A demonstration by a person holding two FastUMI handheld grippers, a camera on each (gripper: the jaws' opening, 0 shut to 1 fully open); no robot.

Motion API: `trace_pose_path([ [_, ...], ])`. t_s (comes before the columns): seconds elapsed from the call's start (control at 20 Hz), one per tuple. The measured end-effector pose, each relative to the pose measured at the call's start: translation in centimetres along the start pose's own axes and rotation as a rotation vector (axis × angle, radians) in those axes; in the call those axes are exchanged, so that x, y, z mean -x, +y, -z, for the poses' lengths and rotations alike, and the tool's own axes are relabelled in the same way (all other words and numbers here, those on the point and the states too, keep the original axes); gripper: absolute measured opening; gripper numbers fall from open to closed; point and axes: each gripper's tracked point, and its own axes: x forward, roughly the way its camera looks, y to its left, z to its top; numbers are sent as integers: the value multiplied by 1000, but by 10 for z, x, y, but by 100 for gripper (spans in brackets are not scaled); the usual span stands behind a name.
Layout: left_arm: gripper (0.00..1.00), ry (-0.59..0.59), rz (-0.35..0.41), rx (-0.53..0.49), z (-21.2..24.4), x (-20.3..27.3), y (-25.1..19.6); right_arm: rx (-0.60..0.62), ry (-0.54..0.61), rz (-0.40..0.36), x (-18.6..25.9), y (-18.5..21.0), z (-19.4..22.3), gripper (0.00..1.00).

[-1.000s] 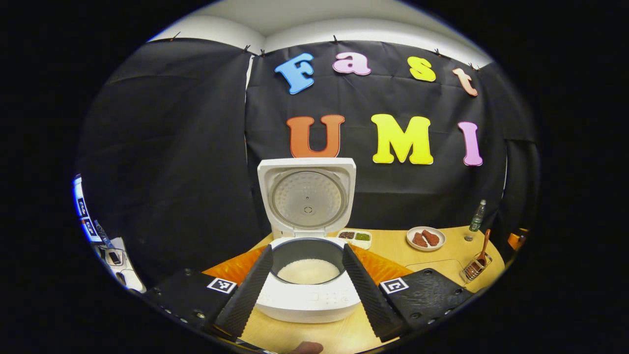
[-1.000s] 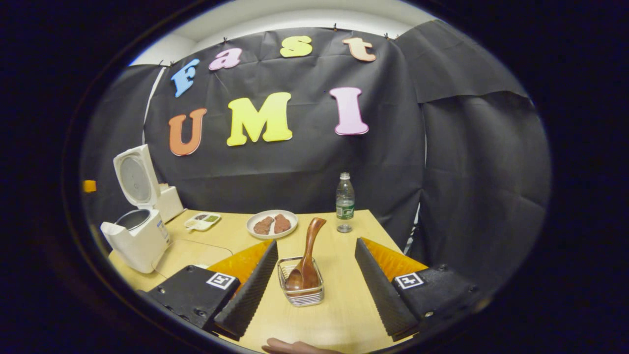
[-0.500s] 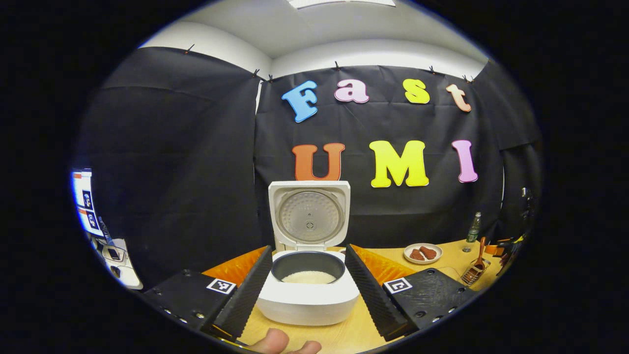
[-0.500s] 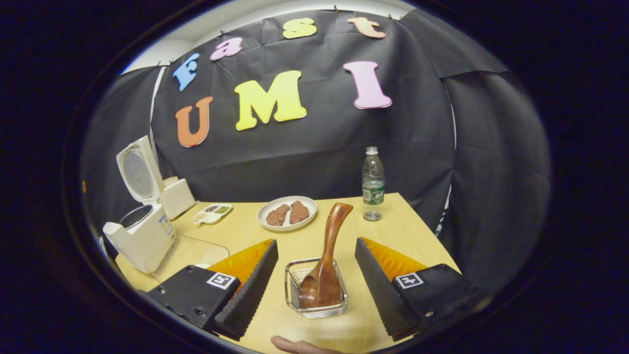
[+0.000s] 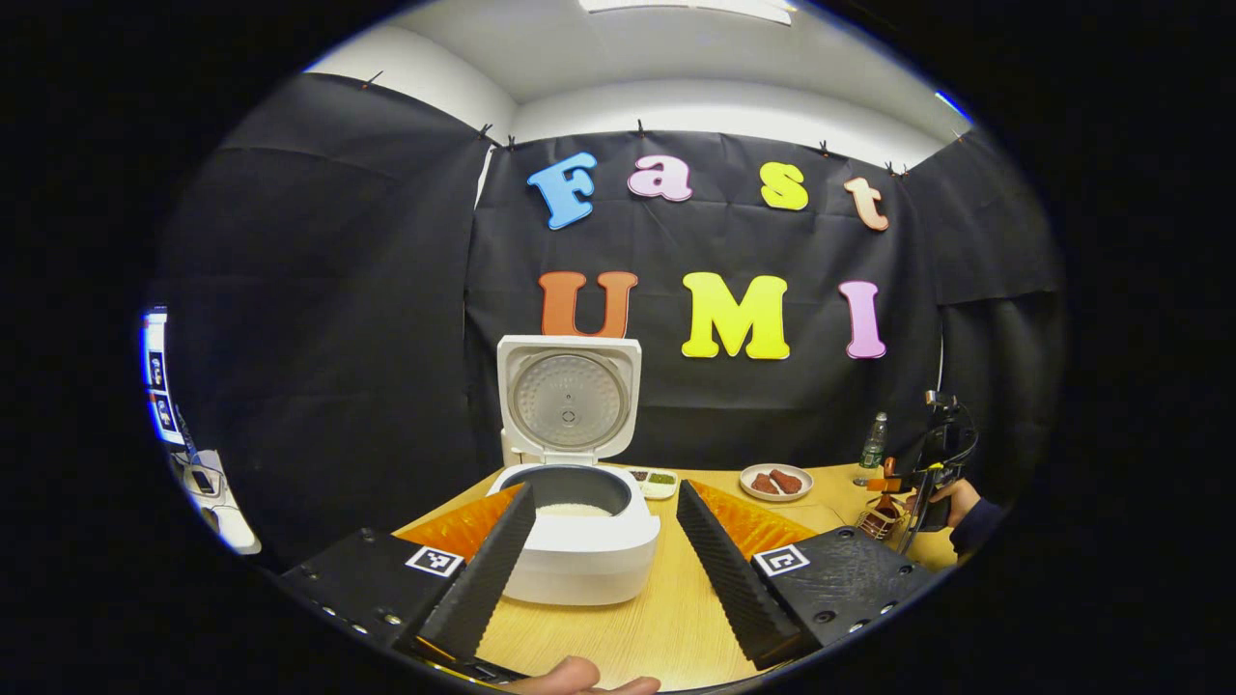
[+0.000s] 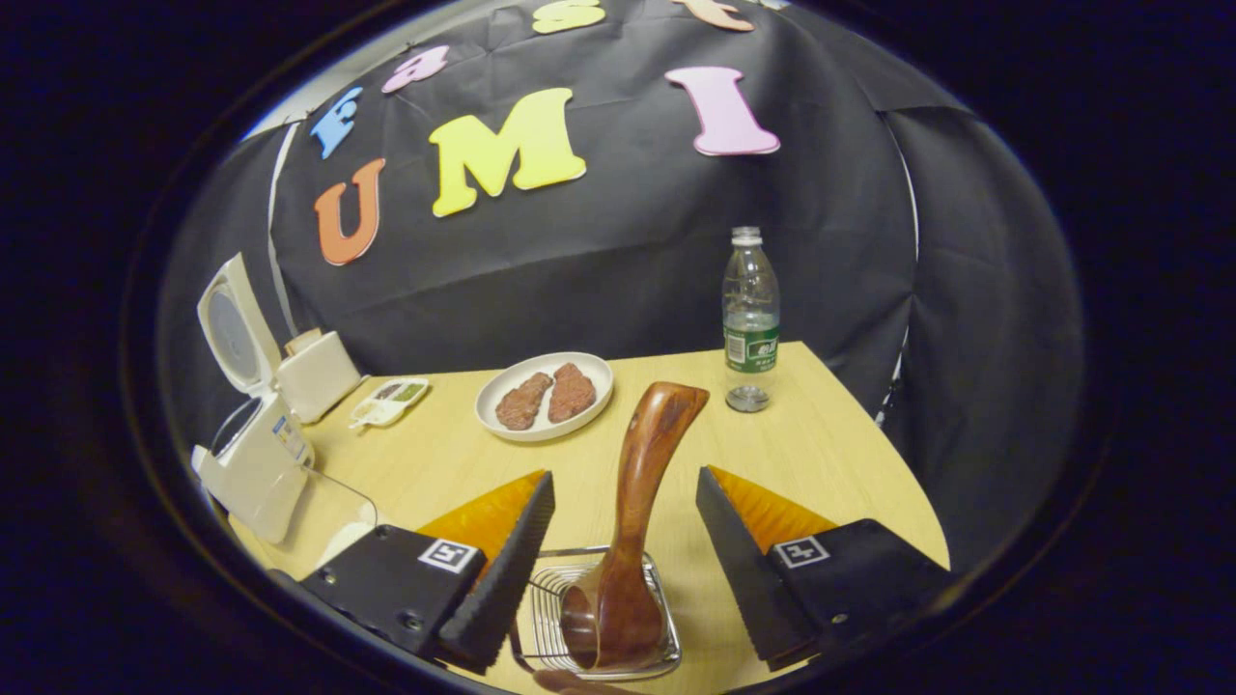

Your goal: Close the left gripper, press the button to open the rice cooker; take a wooden spoon from the chopstick holder with the right hand, scoop a spoonful of rice and pour it into the rice cooker, then put the wooden spoon back into the chopstick holder.

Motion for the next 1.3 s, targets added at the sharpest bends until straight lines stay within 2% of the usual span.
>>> trace_pose_path([
  [0.05,94,17,19,24,4,2,-4,-36,9,-31,0,5,2,77],
  [0.15,94,82,89,98,16,12,-22,-65,30,-3,4,-7,7,21],
  [0.2,94,91,111,116,16,15,-27,-74,25,-9,0,-1,6,22],
  [0.25,94,82,120,113,12,17,-27,-79,22,-9,7,2,4,19],
  [0.45,94,16,79,21,-3,24,-17,-67,-68,8,41,7,-20,18],
  [0.65,94,-17,95,14,-8,32,-20,16,-139,59,72,12,-41,18],
  [0.85,94,-37,95,6,-11,45,-12,80,-182,72,98,32,-55,17],
  [0.95,94,-51,85,-17,-13,52,-5,100,-215,114,108,37,-63,15],
  [1.05,94,-76,79,-27,-20,59,1,126,-255,112,120,57,-69,12],
  [1.3,94,-64,83,-19,-12,65,7,157,-303,92,133,112,-72,14],
])
